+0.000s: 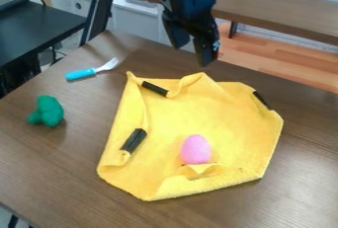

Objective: Move the pink object to the top right of the table

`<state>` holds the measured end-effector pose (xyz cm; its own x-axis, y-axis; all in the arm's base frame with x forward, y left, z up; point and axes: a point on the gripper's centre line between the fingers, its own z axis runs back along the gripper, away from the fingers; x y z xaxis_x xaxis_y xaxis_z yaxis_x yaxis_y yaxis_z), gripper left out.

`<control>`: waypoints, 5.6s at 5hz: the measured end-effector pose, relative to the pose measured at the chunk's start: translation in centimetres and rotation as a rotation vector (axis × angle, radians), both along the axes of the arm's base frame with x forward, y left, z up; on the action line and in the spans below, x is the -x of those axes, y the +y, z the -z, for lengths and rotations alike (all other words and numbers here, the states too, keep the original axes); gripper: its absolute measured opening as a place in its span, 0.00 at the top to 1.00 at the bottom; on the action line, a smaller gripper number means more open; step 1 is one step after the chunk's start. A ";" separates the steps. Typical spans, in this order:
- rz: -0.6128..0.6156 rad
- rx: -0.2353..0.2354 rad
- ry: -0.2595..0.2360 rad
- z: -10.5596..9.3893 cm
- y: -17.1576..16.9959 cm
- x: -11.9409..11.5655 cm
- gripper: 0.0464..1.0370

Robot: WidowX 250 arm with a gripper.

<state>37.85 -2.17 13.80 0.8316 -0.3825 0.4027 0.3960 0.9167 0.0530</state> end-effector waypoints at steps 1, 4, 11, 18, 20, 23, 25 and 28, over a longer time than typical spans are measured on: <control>-0.004 0.001 0.043 1.5 0.0 0.2 0.04; 0.051 -0.030 0.135 5.3 -2.7 3.3 0.04; 0.050 -0.207 0.357 12.6 -3.6 5.4 0.08; 0.085 -0.099 0.278 7.4 -9.6 1.8 0.39; 0.141 -0.114 0.307 9.2 -15.0 0.3 0.39; 0.136 -0.142 0.327 12.3 -17.6 -1.4 0.38; 0.153 -0.114 0.301 12.2 -18.8 -2.3 0.39; 0.172 -0.112 0.309 12.7 -18.9 -2.1 0.04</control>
<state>39.96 -21.09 1.15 0.8272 -0.5546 0.0906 0.5567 0.8307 0.0029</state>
